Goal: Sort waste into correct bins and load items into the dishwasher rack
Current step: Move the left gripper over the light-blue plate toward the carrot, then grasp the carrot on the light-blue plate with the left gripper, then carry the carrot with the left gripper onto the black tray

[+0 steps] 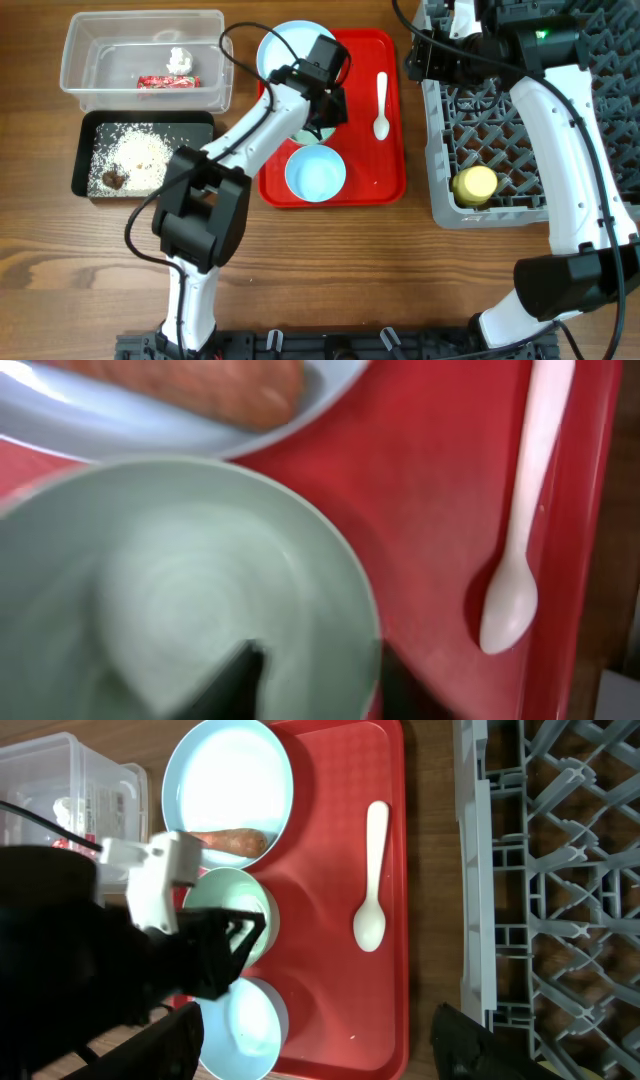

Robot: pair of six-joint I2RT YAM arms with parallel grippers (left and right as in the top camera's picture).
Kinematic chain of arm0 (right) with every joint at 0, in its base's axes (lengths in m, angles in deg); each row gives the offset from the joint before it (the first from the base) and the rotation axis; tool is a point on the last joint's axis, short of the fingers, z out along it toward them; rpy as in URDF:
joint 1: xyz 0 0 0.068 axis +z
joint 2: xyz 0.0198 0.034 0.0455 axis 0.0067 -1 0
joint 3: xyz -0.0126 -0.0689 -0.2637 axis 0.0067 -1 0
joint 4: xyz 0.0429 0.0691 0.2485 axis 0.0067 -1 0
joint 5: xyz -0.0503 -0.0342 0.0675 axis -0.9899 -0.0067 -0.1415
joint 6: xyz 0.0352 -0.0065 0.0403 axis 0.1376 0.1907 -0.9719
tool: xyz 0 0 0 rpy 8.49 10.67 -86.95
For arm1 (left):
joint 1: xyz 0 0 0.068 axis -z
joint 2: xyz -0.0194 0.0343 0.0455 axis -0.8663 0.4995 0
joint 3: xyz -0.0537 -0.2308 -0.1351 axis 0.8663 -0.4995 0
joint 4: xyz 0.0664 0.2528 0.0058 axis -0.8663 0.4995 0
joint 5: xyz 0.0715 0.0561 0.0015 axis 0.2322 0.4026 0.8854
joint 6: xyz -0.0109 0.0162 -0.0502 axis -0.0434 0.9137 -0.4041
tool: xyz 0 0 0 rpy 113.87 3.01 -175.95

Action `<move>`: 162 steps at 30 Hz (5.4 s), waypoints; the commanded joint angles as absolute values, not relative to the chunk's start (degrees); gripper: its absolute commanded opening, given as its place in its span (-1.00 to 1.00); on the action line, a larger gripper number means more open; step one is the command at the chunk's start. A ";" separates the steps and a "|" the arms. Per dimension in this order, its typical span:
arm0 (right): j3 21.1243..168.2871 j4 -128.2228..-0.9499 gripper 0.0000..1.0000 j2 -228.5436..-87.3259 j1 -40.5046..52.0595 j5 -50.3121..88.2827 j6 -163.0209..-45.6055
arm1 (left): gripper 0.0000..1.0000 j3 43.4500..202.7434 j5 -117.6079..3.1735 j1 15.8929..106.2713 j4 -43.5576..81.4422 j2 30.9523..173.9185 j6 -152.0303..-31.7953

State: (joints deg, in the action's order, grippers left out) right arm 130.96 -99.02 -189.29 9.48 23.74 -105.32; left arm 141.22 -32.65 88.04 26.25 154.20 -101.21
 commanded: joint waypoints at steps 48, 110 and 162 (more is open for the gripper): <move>131.70 -100.05 0.49 -190.14 9.31 22.56 -103.88 | 0.97 145.46 -20.54 82.80 9.97 164.13 -125.17; 131.70 -100.07 0.49 -190.14 9.31 22.58 -102.56 | 0.28 146.35 -25.68 80.66 25.40 162.14 -104.75; 131.70 -98.65 0.50 -190.14 9.31 22.58 -102.63 | -0.92 136.10 -22.49 45.03 49.73 139.65 -125.52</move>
